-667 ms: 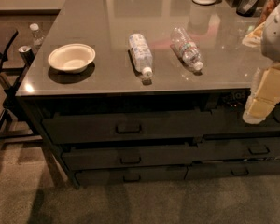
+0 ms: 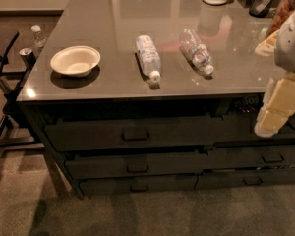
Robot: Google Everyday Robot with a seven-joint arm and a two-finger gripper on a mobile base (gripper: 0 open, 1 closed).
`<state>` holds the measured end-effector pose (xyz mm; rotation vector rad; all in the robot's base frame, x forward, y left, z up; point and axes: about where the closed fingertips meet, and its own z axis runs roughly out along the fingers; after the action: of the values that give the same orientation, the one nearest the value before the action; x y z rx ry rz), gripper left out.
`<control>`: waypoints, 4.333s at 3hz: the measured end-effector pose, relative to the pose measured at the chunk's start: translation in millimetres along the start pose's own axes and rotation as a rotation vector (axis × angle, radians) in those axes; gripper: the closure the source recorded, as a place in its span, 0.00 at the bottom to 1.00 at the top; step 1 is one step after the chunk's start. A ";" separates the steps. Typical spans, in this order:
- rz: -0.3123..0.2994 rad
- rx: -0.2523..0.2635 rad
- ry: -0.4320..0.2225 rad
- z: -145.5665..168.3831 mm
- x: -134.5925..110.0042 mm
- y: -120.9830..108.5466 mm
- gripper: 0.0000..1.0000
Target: Open middle drawer
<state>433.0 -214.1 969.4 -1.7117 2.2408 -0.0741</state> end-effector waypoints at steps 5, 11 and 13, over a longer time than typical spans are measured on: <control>0.068 -0.167 0.041 104.9 12.5 74.8 0.00; -0.038 -0.430 0.065 360.5 -4.9 171.2 0.00; -0.025 -0.439 0.067 382.1 -6.2 173.9 0.00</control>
Offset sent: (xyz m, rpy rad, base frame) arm -0.0529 0.0376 -0.1825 0.0211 0.2780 -0.0538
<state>380.1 -101.8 568.3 -1.9740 2.4153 0.3890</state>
